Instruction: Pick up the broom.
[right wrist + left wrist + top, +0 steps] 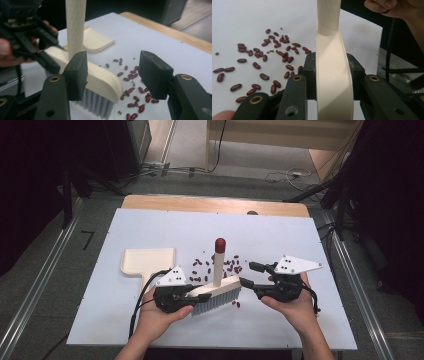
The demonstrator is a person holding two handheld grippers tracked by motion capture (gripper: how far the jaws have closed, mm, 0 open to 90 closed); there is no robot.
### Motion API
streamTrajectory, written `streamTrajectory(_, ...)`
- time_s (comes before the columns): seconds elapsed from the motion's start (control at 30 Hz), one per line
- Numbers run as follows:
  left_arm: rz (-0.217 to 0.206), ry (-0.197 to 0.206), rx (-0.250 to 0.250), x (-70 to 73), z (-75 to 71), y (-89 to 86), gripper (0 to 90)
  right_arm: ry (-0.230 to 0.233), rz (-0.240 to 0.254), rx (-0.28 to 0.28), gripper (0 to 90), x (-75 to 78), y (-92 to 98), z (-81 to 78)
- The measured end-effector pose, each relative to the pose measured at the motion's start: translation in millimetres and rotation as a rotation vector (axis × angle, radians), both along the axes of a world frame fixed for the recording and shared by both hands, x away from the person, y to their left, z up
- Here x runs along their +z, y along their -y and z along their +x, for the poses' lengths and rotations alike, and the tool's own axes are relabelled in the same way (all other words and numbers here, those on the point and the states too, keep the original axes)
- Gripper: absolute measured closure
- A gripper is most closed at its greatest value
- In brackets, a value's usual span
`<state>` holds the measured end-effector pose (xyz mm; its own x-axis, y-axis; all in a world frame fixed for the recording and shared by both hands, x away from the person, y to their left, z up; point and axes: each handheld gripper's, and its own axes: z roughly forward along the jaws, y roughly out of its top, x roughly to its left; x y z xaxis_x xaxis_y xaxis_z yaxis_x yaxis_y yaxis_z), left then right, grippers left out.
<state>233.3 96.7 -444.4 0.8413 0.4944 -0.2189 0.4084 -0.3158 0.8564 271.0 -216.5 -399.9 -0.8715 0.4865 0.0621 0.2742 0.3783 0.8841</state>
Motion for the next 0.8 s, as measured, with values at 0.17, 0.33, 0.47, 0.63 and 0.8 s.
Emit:
streamTrajectory(0.17,0.011,0.027,-0.075,0.6,-2.9,4.3,68.3,-0.04,-0.035,0.115,33.0,-6.1,-1.4,1.3)
streamTrajectory(0.33,0.003,0.043,-0.137,2.1,-6.0,8.4,68.3,-0.085,-0.089,0.246,26.8,-13.6,-8.7,-0.9)
streamTrajectory(0.47,0.004,0.053,-0.177,3.6,-8.6,10.4,68.3,-0.107,-0.104,0.292,27.2,-17.3,-10.5,-1.2)
streamTrajectory(0.63,-0.017,0.046,-0.222,4.4,-9.4,10.4,68.3,-0.127,-0.134,0.373,37.6,-22.3,-12.5,-3.6)
streamTrajectory(0.8,-0.021,0.033,-0.252,3.3,-8.6,10.3,68.3,-0.125,-0.147,0.413,46.4,-24.8,-12.9,-5.1)
